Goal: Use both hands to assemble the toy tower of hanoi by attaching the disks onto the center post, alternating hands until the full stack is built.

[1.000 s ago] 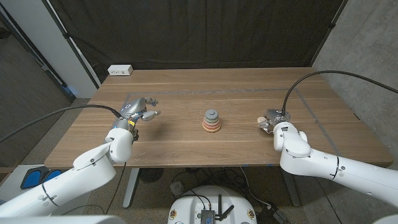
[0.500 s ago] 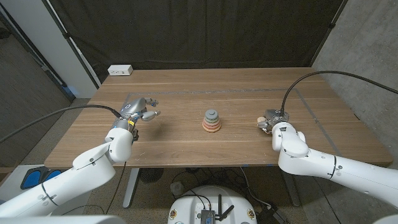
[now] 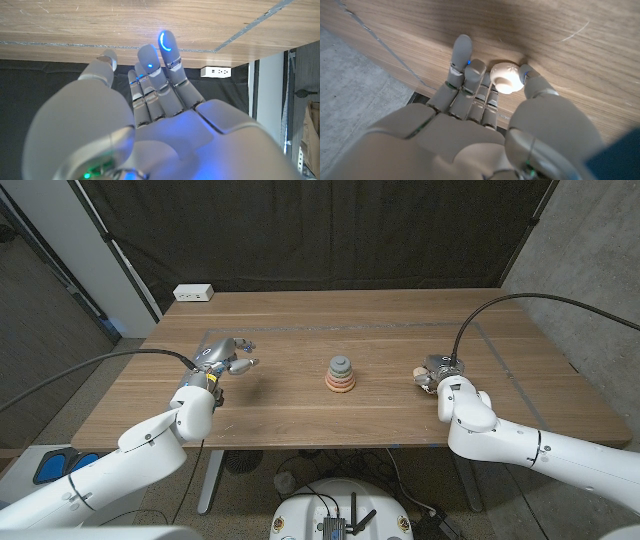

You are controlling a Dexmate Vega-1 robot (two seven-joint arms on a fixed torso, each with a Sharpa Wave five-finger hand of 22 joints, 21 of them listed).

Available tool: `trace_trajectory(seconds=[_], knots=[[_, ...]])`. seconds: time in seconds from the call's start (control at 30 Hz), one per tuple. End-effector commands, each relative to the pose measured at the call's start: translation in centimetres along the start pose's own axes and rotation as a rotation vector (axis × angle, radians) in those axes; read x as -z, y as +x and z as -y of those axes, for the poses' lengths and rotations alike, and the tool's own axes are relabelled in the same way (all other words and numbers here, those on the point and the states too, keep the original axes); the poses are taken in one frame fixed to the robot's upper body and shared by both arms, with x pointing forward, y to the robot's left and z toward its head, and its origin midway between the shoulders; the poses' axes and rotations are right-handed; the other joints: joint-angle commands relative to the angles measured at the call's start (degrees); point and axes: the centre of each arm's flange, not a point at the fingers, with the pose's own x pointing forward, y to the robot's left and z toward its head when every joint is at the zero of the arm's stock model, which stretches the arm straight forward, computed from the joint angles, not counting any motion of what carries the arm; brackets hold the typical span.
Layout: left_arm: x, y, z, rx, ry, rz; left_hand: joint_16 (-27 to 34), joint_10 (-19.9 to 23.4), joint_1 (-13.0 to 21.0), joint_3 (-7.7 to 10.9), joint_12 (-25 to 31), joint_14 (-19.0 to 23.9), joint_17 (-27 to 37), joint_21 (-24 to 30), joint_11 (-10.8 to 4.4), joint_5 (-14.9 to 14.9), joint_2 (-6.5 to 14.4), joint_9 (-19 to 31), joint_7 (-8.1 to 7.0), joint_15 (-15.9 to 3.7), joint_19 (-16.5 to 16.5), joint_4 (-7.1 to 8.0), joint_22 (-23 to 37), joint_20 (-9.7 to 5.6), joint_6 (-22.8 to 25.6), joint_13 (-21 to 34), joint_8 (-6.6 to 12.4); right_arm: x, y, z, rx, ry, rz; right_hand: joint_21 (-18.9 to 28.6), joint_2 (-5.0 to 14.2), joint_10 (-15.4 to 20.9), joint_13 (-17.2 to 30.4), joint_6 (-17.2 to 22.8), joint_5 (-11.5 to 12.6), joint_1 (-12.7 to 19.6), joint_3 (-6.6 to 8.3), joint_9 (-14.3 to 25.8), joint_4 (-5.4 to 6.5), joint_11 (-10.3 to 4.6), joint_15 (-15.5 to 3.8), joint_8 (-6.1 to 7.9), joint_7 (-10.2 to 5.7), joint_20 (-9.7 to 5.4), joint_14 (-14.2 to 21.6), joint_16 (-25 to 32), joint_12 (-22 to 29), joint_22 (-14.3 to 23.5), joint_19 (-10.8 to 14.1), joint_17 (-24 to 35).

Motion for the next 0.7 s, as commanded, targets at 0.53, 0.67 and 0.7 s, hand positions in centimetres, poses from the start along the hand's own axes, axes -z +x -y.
trace_trajectory(seconds=[0.53, 0.67, 0.7], knots=[[-0.1, -0.2, -0.1, -0.008, -0.006, 0.000, -0.2, 1.4, -1.0, 1.34, 0.3, 0.8, 0.6, -0.1, -0.31, 0.4, 0.0, 0.3, 0.11, -1.46, 0.9, -0.22, 0.1, -6.56, 1.4, 0.1, 0.04, 0.5, -0.3, 1.1, 0.054, 0.037, 0.000, 0.9, 2.21, 5.4, 0.9, 3.9, 0.6, 3.9, 1.17, -0.2, 0.07, -0.65, -3.15, 1.90, -0.10, -5.13, 5.3, 4.0, 1.0, 1.5, 5.1, 1.0], [-0.1, -0.1, 0.0, -0.009, -0.006, 0.001, -0.2, 1.4, -1.2, 1.52, 0.2, 0.8, 0.6, -0.1, -0.39, 0.4, 0.0, 0.3, 0.12, -1.46, 1.0, -0.26, 0.1, -6.56, 1.5, 0.1, -0.03, 0.6, -0.4, 1.5, 0.062, 0.037, -0.003, 0.8, 2.30, 5.7, 0.9, 4.3, 0.6, 4.0, 1.21, -0.2, 0.12, -0.58, -3.14, 2.06, -0.01, -5.13, 5.8, 4.3, 0.9, 1.6, 5.5, 1.0], [-0.1, -0.1, 0.0, -0.008, -0.007, 0.001, -0.2, 1.4, -1.2, 1.53, 0.3, 0.8, 0.6, -0.1, -0.38, 0.4, 0.0, 0.3, 0.10, -1.46, 1.0, -0.26, 0.1, -6.56, 1.4, 0.1, -0.05, 0.6, -0.4, 1.6, 0.064, 0.036, -0.002, 0.7, 2.33, 5.8, 0.9, 4.3, 0.7, 4.0, 1.22, -0.2, 0.13, -0.66, -3.14, 2.08, 0.05, -5.14, 5.9, 4.4, 1.0, 1.5, 5.5, 1.0]])
